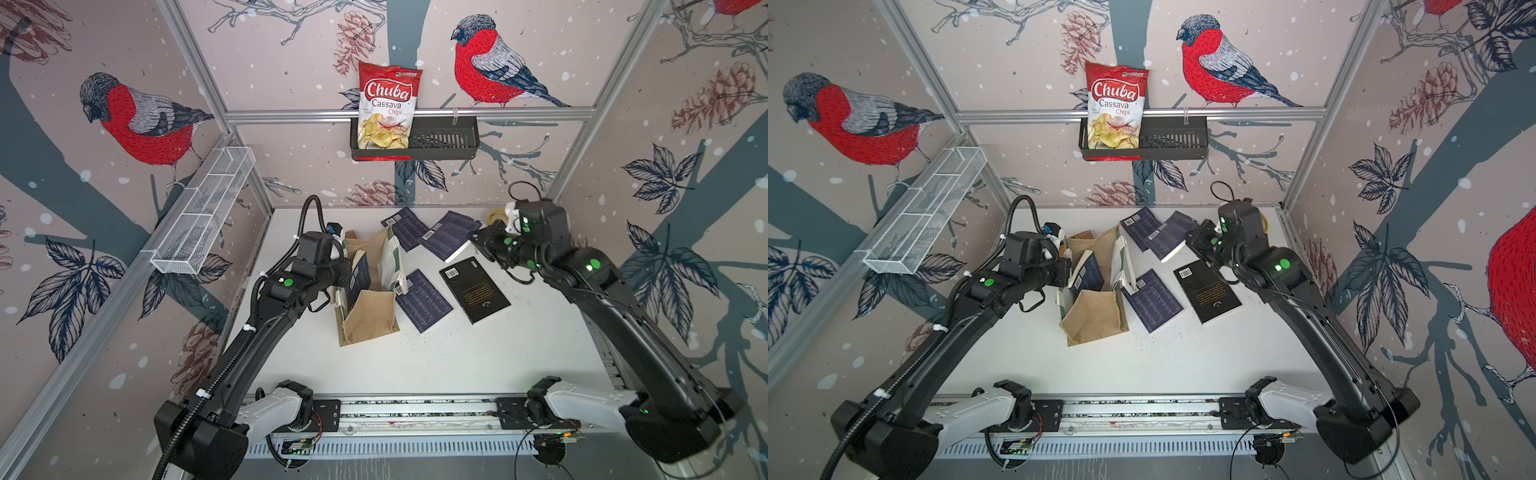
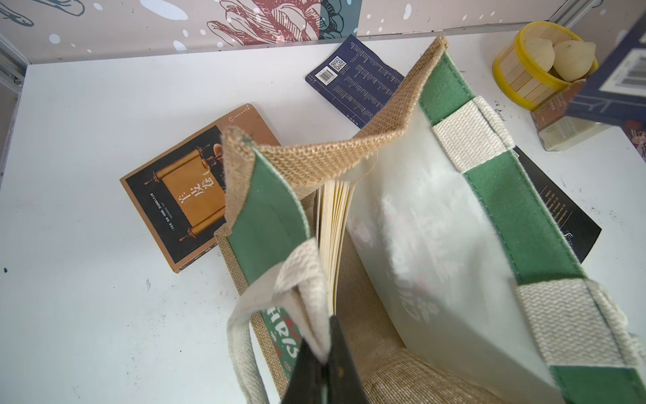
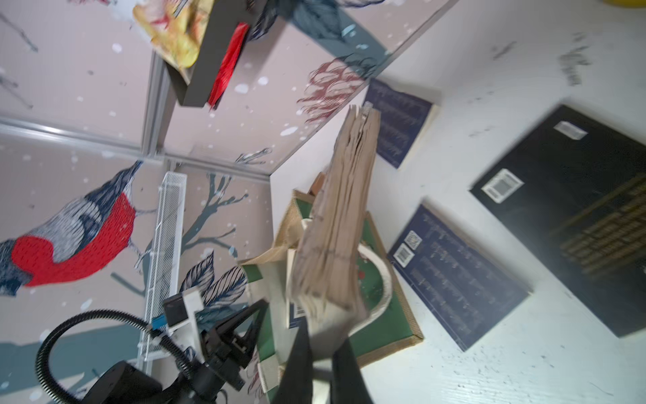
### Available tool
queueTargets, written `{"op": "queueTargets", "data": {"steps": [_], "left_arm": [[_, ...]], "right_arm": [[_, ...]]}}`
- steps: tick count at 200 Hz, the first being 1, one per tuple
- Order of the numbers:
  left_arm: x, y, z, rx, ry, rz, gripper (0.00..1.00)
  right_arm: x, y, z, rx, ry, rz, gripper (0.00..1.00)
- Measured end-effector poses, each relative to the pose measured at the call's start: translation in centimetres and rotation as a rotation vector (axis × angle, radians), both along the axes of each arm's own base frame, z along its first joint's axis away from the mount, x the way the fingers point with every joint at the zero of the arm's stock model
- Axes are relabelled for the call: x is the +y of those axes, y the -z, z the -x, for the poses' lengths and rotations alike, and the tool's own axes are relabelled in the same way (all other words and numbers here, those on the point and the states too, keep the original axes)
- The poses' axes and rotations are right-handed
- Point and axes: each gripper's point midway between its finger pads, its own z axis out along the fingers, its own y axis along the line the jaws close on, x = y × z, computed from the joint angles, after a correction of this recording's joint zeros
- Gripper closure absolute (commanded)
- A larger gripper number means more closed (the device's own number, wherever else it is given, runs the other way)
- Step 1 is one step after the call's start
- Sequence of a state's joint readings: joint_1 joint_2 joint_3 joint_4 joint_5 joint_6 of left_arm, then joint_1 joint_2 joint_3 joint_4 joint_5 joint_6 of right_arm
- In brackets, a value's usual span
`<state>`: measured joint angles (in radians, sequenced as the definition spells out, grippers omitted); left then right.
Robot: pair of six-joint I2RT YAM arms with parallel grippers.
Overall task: Take out the books from the canvas bag
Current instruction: Place the book at the center of the board.
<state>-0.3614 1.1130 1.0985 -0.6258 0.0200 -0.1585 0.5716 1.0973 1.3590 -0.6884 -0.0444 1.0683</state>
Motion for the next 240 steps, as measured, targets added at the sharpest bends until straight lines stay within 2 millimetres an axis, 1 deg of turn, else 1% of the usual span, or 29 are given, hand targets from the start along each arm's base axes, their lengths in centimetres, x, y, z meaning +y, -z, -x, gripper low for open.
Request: {"op": "queueTargets", "data": {"steps": [14,37,57,82,135,182,209,240], "left_arm": [[-0.1,0.1,0.0,0.003,0.001,0.001,1.0],[-0.2,0.1,-0.2,0.007,0.003,0.004,1.0],[-0.3,0.1,-0.2,0.012,0.005,0.009,1.0],[-0.5,0.2,-0.2,0.017,0.009,0.022,1.0],[-0.7,0.1,-0.2,0.02,0.014,0.033,1.0],[-0.9,0.1,-0.1,0.023,0.017,0.045,1.0],[-1.0,0.1,-0.1,0.025,0.02,0.048,1.0],[-1.0,0.1,-0.1,0.024,0.02,0.048,1.0]], "right_arm": [[-2.4,2.3,0.8,0.021,0.091,0.007,1.0],[-5.8,5.8,2.2,0.064,0.223,0.013,1.0],[-8.6,7.7,3.5,0.089,0.341,0.014,1.0],[-11.9,9.7,4.5,0.125,0.477,0.023,1.0],[-16.5,14.2,5.6,0.31,0.665,0.136,1.0],[-22.2,17.4,6.9,0.395,0.861,0.196,1.0],[-24.1,19.2,6.6,0.423,0.889,0.192,1.0],[-25.4,20.6,5.6,0.433,0.86,0.205,1.0]]}}
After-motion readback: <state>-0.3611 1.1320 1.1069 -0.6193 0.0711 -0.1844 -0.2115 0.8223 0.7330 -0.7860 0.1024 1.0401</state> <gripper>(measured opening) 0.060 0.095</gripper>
